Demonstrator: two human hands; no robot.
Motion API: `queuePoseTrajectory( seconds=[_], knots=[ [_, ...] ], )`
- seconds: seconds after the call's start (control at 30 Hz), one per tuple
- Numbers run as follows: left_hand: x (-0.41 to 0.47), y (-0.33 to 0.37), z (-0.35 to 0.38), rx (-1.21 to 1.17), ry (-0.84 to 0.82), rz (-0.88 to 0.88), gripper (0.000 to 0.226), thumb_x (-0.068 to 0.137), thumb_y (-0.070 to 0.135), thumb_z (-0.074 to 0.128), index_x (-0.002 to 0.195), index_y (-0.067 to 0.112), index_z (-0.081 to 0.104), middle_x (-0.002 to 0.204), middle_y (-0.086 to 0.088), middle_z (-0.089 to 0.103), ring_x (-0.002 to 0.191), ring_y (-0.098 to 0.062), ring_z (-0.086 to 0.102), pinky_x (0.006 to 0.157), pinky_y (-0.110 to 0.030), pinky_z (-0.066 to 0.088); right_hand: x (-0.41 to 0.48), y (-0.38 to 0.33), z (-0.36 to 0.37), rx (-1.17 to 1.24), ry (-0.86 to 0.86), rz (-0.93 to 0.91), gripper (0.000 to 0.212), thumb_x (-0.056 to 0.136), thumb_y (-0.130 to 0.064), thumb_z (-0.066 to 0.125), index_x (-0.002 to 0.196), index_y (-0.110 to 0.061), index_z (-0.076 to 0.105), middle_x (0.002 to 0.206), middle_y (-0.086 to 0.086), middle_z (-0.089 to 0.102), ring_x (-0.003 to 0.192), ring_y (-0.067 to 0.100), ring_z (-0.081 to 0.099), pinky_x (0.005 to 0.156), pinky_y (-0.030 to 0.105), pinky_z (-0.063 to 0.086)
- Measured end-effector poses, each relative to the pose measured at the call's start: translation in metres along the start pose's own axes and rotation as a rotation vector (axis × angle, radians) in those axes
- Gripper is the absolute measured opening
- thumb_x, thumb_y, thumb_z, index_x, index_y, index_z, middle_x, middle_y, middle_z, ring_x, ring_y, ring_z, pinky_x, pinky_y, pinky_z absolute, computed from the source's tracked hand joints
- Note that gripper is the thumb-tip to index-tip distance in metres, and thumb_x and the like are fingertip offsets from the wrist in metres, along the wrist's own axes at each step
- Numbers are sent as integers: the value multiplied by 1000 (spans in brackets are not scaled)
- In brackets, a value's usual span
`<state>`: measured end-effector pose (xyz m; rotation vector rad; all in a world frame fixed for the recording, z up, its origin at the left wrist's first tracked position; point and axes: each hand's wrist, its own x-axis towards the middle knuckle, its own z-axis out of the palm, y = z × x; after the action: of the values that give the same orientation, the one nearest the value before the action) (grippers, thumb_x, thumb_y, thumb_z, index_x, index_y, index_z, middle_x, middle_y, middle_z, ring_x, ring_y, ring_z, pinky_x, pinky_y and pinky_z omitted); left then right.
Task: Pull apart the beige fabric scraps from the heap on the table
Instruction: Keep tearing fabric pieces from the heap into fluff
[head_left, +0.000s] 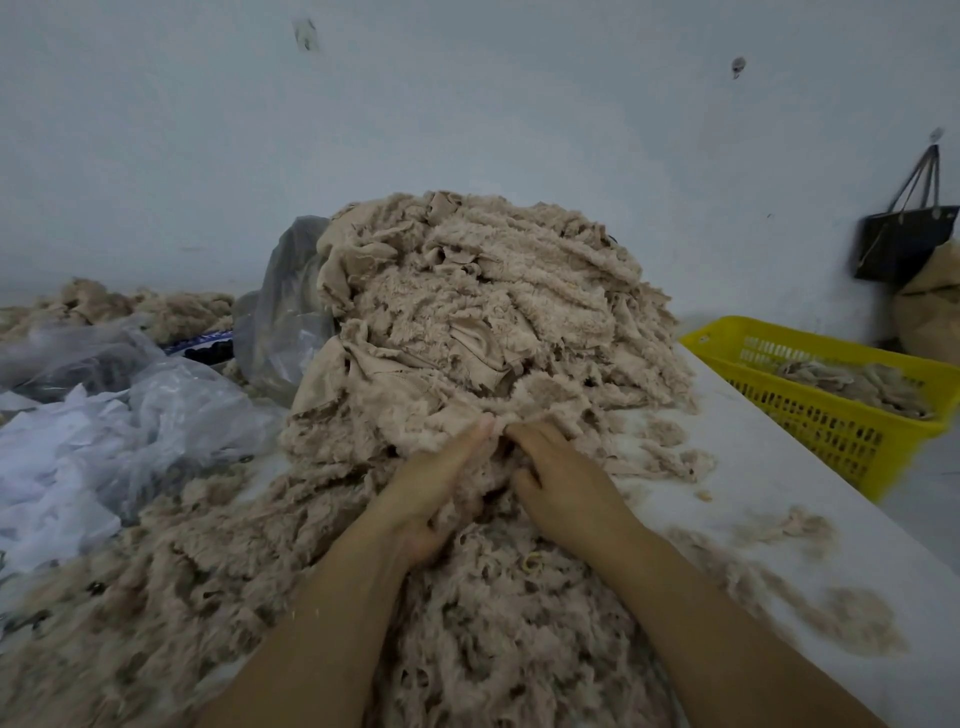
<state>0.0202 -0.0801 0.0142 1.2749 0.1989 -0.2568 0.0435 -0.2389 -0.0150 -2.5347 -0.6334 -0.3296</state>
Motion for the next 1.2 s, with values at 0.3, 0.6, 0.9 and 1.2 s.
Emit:
queuePoseTrajectory(
  seconds=[0.3, 0.6, 0.9, 1.2],
  knots=[
    [-2, -3, -6, -2, 9, 140, 44, 63, 44, 85, 90, 9, 81, 94, -18, 71, 67, -22, 58, 50, -20, 36, 1, 4, 0, -69, -21, 36, 38, 95, -15, 45, 132, -23, 48, 115, 2, 56, 97, 26, 57, 64, 33, 42],
    [-3, 3, -15, -448, -182, 250, 23, 86, 33, 65, 88, 14, 79, 82, -3, 73, 49, -6, 57, 32, -16, 36, 2, 8, -11, -188, 122, 329, 12, 101, -16, 38, 111, -16, 45, 68, -5, 41, 58, 16, 39, 47, 29, 27],
    [2, 4, -14, -417, -118, 189, 41, 90, 41, 56, 106, 11, 79, 113, -15, 74, 103, -29, 72, 80, -45, 61, 0, 19, -15, 104, 85, 274, 14, 101, -33, 45, 107, -22, 39, 111, -2, 35, 84, 16, 49, 64, 31, 38],
    [2, 0, -10, -236, -92, 162, 46, 92, 31, 60, 128, 2, 64, 125, -21, 67, 116, -34, 65, 103, -48, 48, -2, -19, -17, 436, 226, -19, 28, 102, -50, 40, 123, -35, 50, 107, -35, 44, 95, -17, 49, 70, 4, 38]
  ],
)
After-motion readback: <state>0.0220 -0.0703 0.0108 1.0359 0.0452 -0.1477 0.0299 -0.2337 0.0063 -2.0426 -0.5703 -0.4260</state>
